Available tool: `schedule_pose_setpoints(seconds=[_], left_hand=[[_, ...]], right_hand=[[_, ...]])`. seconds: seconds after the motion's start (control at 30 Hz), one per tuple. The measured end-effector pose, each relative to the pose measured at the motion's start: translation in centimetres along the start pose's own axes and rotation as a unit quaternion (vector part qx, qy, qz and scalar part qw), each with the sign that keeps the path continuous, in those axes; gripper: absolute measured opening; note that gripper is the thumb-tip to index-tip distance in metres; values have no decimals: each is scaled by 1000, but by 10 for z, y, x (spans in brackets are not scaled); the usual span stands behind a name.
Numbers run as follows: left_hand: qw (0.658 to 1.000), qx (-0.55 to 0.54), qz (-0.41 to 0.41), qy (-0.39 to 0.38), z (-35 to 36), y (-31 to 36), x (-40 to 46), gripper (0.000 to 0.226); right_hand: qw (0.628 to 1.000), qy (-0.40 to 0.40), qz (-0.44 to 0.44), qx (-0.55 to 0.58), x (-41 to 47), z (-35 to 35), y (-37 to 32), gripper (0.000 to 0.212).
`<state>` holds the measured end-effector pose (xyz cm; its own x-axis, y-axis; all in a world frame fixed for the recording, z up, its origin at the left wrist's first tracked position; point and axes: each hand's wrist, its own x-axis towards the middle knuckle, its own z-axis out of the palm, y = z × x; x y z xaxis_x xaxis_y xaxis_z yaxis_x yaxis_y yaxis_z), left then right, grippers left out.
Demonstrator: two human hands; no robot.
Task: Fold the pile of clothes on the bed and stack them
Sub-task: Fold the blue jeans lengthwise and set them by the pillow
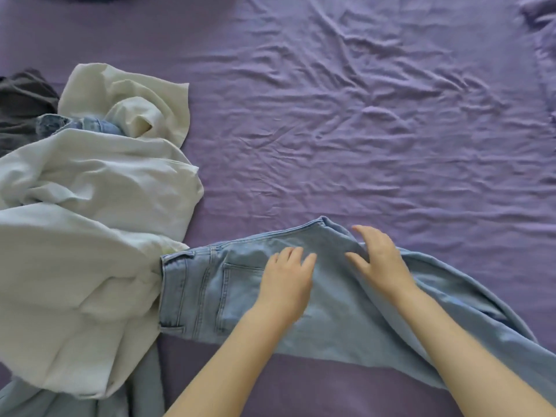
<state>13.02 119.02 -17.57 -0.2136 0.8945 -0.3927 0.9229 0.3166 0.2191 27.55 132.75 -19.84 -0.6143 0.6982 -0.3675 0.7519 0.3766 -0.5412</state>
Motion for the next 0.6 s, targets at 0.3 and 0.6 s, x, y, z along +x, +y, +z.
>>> schedule_pose_setpoints(seconds=[0.3, 0.6], left_hand=[[985, -123, 77, -96, 21, 140, -1, 48], [967, -214, 99, -101, 31, 253, -7, 43]], right_hand=[[985, 35, 38, -163, -152, -59, 140, 57], [986, 88, 78, -116, -216, -109, 210, 18]])
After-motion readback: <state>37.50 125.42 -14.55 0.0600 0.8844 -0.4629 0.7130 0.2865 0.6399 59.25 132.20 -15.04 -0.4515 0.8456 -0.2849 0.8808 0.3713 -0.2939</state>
